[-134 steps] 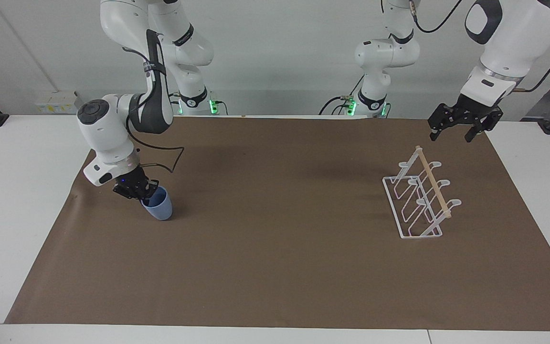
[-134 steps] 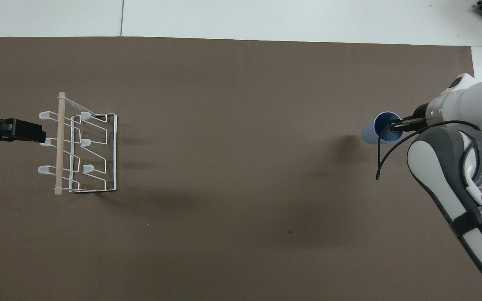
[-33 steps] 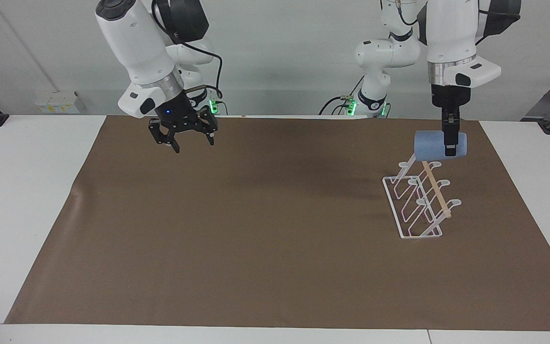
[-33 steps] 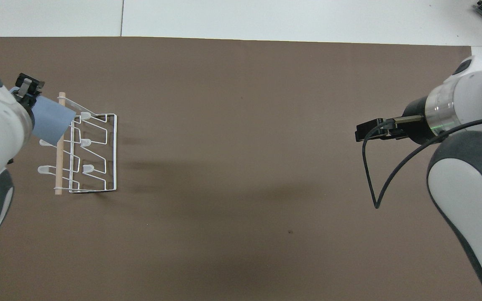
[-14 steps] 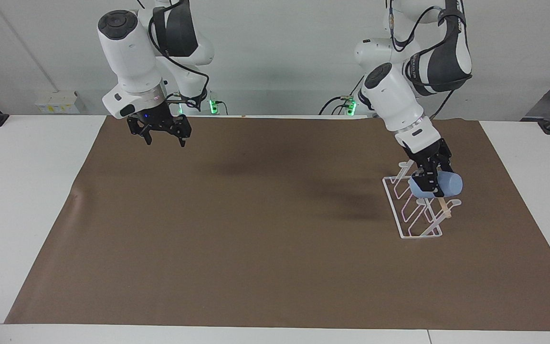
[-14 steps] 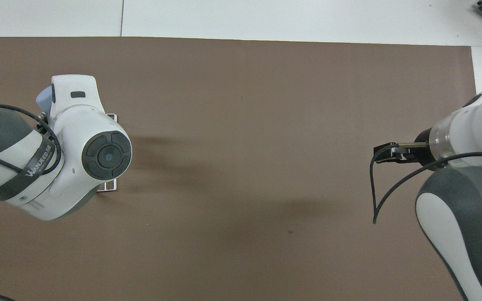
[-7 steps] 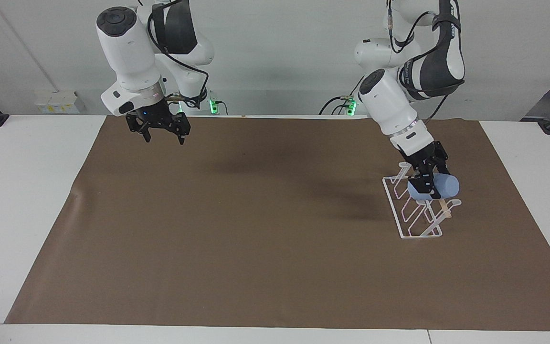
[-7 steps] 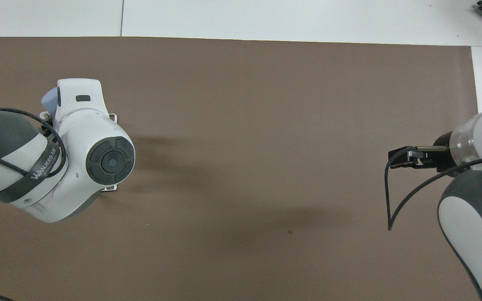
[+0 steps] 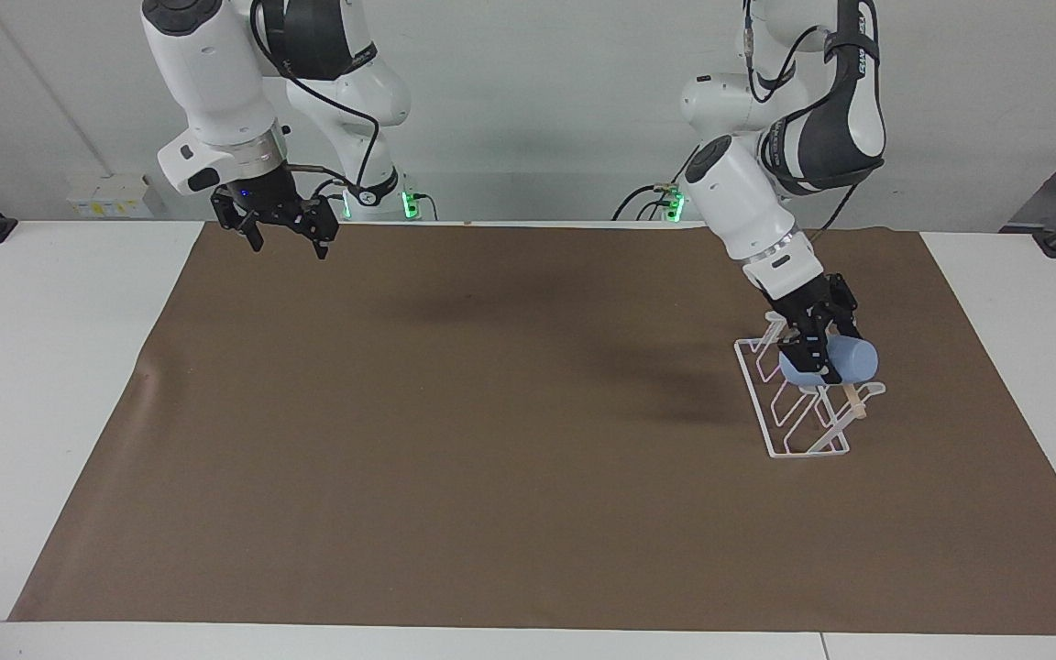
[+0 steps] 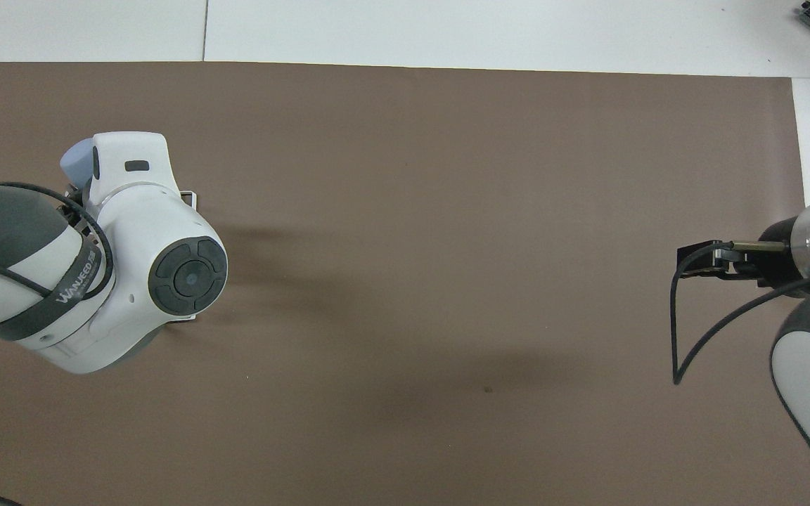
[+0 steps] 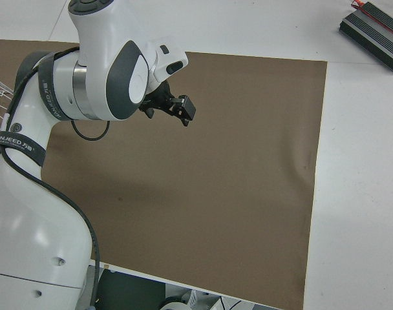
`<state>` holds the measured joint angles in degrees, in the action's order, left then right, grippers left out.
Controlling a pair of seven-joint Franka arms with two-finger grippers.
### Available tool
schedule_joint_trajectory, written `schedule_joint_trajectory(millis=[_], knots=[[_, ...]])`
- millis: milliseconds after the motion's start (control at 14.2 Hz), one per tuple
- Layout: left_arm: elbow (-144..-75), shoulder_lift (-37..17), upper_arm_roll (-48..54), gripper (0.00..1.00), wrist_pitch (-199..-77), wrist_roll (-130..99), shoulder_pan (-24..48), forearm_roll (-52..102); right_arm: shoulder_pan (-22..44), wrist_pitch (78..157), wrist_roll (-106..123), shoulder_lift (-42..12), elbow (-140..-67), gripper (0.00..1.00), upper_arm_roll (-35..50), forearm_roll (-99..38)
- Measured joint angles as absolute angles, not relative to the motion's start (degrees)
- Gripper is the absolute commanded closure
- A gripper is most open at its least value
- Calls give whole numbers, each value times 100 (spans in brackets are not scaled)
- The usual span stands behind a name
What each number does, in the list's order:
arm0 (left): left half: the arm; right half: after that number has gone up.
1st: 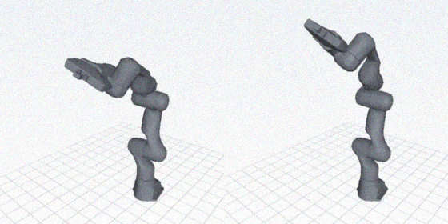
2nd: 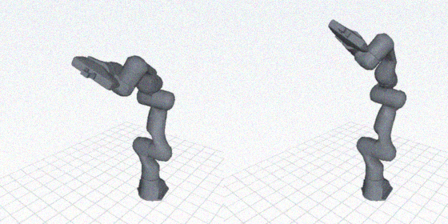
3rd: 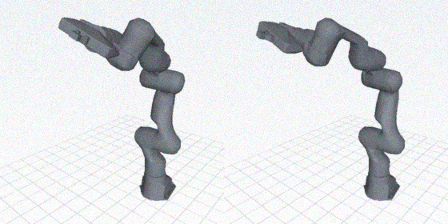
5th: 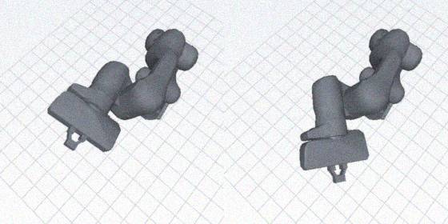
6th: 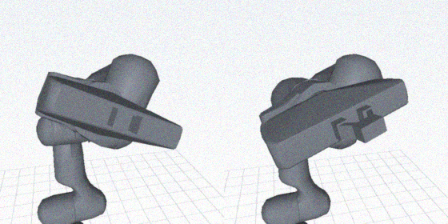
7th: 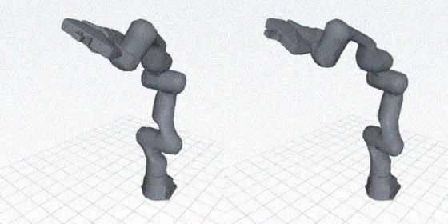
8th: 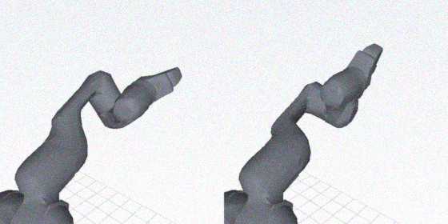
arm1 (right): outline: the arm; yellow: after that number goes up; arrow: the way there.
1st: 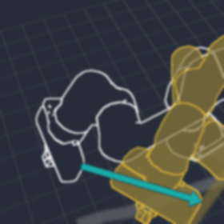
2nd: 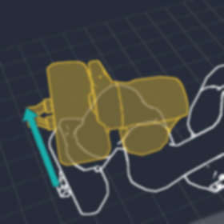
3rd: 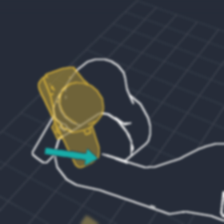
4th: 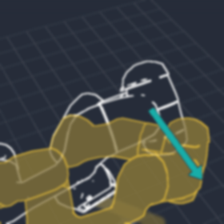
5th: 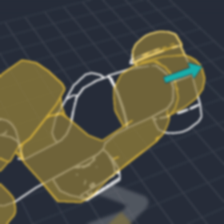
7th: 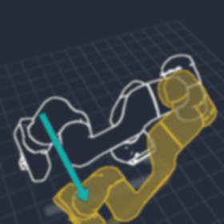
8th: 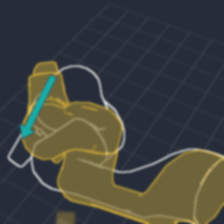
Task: Hang cup on cup holder
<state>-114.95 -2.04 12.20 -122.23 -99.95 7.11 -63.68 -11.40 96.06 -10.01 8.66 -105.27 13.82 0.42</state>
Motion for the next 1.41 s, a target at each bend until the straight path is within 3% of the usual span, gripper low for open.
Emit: schedule_joint_trajectory(millis=[915, 986, 1056, 1127, 1197, 1408], knots=[[-11663, -520, 1222, 100, -12281, -10621, 718, -7168, -1151, 9606, -1001, 866, -10519, 0, 1159, 42], [-11674, -520, 1225, 93, -12281, -10637, 721, -7168, -1151, 9606, -1001, 866, -10519, 0, 1159, 42], [-11693, -520, 1229, 65, -12281, -10655, 722, -7168, -1151, 9606, -1001, 866, -10518, 0, 1159, 42], [-11706, -520, 1232, 24, -12281, -10668, 723, -7168, -1151, 9606, -1001, 866, -10518, 0, 1159, 42], [-11714, -520, 1234, 0, -12282, -10676, 723, -7168, -1151, 9606, -1001, 866, -10518, 0, 1159, 42], [-11717, -519, 1233, 0, -12287, -10710, 723, -7169, -1151, 9606, -1001, 866, -10518, 0, 1159, 42]])
